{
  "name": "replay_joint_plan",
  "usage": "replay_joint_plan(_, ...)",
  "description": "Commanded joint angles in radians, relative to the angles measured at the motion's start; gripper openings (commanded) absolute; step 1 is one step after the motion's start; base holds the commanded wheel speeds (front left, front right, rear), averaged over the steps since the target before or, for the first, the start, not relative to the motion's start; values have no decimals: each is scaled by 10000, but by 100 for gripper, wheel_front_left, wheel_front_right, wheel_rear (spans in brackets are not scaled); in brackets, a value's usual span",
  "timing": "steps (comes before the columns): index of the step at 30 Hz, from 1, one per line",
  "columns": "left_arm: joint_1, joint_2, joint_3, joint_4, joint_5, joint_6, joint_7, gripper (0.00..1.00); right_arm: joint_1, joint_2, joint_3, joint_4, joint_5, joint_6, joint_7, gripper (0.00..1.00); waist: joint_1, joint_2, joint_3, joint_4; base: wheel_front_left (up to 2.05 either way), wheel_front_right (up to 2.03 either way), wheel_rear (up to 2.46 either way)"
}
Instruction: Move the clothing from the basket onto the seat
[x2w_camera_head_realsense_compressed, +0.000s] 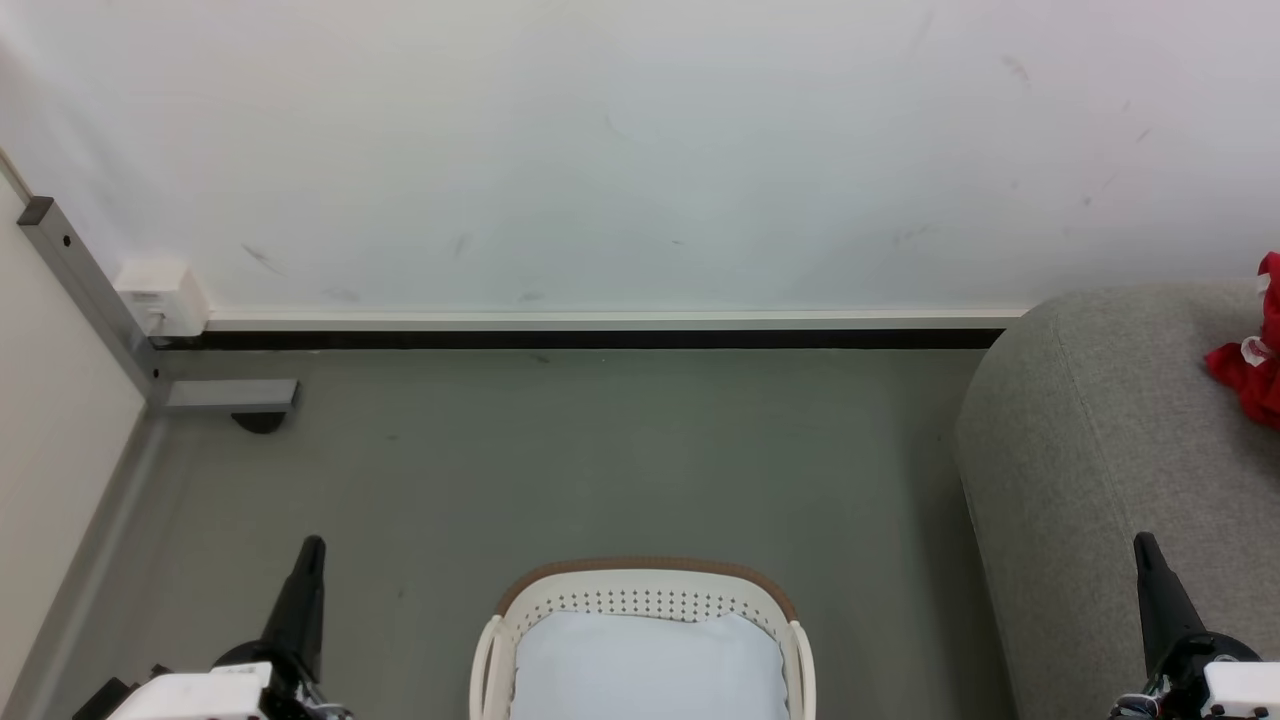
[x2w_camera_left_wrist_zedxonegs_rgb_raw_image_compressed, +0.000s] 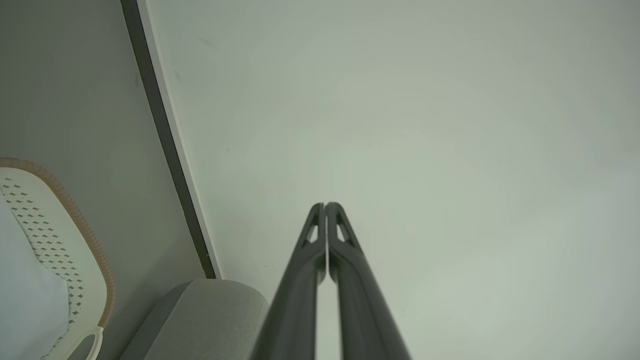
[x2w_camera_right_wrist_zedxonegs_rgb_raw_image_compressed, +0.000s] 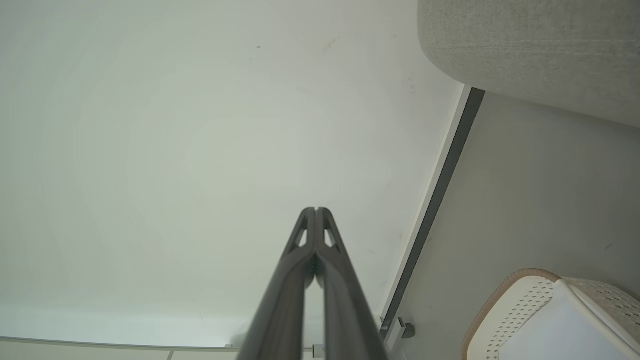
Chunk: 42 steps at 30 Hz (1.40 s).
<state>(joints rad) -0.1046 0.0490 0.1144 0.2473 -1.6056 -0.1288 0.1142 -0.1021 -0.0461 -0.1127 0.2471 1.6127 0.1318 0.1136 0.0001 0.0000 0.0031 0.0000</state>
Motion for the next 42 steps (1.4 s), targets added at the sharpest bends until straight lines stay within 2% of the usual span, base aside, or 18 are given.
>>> replay_joint_plan(1, -90, 21, 19, -32, -131, -48, 38, 0, -124, -77, -37, -50, 6, -21, 43, 0, -1, 0, 0, 0, 0, 0, 0)
replay_joint_plan(42, -88, 21, 16, -33, -134, -48, 36, 0, -124, -76, -37, -51, 7, -21, 41, 0, -1, 0, 0, 0, 0, 0, 0)
